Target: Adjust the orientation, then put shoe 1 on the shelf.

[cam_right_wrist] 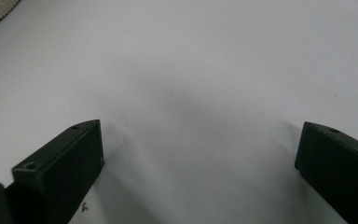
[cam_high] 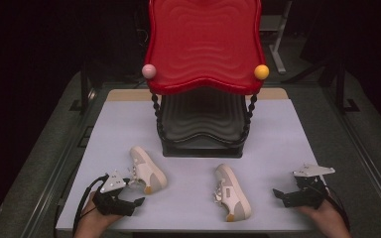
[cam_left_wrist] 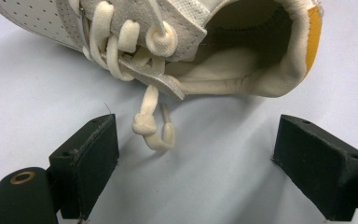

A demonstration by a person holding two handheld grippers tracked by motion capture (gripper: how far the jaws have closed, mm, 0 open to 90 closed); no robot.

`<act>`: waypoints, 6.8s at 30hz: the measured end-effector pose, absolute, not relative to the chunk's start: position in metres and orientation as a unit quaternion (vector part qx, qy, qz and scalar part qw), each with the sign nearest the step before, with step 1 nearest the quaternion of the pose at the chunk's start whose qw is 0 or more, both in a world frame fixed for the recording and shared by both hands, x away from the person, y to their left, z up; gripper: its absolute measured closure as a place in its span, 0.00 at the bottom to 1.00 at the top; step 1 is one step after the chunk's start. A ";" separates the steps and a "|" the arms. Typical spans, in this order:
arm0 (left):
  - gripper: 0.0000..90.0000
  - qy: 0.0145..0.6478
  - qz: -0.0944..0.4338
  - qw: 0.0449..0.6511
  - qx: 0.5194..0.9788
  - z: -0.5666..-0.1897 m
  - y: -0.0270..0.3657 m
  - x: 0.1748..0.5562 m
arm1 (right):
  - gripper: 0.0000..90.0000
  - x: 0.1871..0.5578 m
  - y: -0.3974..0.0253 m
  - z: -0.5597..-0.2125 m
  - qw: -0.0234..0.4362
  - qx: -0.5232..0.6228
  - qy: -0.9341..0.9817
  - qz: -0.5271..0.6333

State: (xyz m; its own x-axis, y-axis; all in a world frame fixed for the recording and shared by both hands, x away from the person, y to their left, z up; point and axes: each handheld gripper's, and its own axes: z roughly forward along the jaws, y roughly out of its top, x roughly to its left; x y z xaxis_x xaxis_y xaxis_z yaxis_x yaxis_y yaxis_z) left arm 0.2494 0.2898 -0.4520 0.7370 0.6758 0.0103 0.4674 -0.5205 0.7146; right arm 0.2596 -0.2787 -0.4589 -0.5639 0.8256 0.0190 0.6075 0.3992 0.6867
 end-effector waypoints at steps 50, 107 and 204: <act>1.00 0.416 0.201 0.393 0.795 -0.402 0.324 0.361 | 0.00 0.260 -0.279 -0.459 0.166 0.436 0.820 0.331; 0.98 0.299 0.121 0.420 0.848 -0.394 0.256 0.275 | 0.00 0.259 -0.279 -0.459 0.167 0.436 0.820 0.332; 0.80 0.239 0.017 0.455 0.858 -0.414 0.144 0.261 | 0.00 0.259 -0.279 -0.459 0.167 0.436 0.820 0.332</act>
